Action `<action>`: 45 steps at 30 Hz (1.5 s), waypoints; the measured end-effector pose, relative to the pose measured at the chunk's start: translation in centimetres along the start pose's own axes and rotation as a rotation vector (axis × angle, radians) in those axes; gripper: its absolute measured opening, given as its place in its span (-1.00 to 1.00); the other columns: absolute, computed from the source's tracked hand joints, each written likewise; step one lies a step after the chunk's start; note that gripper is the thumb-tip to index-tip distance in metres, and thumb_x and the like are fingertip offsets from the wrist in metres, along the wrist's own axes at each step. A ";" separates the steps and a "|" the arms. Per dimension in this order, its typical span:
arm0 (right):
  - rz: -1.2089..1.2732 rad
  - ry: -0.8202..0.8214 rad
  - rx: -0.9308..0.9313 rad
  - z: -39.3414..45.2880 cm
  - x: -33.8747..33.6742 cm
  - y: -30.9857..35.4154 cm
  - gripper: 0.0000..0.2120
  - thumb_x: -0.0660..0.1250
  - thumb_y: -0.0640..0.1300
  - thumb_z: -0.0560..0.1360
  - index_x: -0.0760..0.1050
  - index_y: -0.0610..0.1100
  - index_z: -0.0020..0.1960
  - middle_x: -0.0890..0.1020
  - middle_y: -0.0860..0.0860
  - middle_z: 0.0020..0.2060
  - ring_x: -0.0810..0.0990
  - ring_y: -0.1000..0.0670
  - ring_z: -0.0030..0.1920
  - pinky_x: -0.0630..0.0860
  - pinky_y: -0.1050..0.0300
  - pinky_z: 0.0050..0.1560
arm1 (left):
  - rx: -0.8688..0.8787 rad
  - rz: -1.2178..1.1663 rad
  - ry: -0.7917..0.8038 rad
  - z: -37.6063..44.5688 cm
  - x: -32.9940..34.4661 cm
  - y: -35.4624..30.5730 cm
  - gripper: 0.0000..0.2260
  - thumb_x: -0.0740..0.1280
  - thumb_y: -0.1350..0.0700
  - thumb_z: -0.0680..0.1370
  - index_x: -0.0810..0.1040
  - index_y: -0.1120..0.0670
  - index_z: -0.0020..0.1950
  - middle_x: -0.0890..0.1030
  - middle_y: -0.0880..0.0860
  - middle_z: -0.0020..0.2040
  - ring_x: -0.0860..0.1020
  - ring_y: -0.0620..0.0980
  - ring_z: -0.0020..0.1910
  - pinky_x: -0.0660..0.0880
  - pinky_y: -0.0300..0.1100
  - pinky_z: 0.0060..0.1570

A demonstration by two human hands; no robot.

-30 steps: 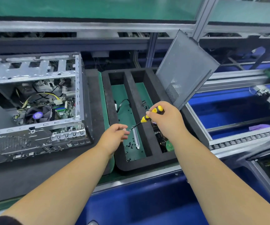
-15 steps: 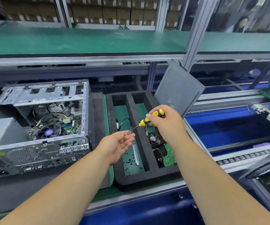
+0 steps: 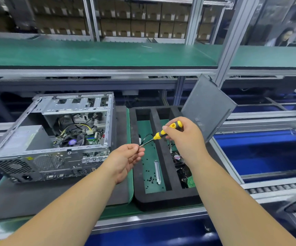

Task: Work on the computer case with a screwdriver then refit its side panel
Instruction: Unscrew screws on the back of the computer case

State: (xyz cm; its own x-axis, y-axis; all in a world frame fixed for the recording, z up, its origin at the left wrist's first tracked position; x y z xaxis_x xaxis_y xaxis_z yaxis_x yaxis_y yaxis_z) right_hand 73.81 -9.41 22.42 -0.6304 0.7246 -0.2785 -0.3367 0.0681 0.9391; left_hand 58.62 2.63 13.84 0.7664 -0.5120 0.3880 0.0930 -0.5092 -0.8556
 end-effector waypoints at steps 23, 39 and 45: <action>0.056 0.247 -0.128 -1.9 6.7 4.9 -0.94 0.44 -0.07 0.48 0.57 0.05 -0.13 0.57 0.11 -0.32 0.52 0.10 -0.33 0.53 0.16 -0.27 | 0.138 -0.064 -0.190 -6.4 -7.4 -4.4 -0.88 0.28 0.20 0.61 0.60 0.19 -0.03 0.69 0.04 -0.25 0.63 -0.15 -0.35 0.56 -0.34 -0.36; -0.359 0.512 -0.222 -0.4 17.4 7.0 -0.97 0.40 0.01 0.52 0.58 0.09 -0.09 0.62 0.10 -0.26 0.62 0.05 -0.25 0.55 0.09 -0.19 | 0.437 0.289 -0.386 -5.8 -17.5 -11.5 -0.91 0.29 0.21 0.60 0.59 0.14 -0.04 0.70 0.10 -0.16 0.66 -0.07 -0.18 0.54 -0.25 -0.12; -0.329 0.516 -0.157 -0.1 22.8 6.6 -0.88 0.26 0.04 0.60 0.54 0.13 -0.08 0.63 0.07 -0.22 0.59 -0.01 -0.18 0.52 0.08 -0.13 | 0.492 0.437 -0.365 -5.0 -21.4 -14.7 -0.89 0.26 0.14 0.62 0.56 -0.02 0.06 0.71 -0.04 -0.12 0.68 -0.08 -0.08 0.54 -0.06 0.08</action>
State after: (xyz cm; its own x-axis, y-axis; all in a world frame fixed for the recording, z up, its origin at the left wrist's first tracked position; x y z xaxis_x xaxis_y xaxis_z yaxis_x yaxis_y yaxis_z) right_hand 57.13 7.52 22.28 -0.7191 0.2562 -0.6459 -0.6444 0.1019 0.7579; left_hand 37.72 17.61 19.80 0.9526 -0.2915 -0.0871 -0.0603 0.0996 -0.9932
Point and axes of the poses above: each hand's wrist, its own z-axis towards the middle knuckle, its own x-axis out of the palm, y = z × x, the point moved 2 cm from there along z, towards the middle knuckle
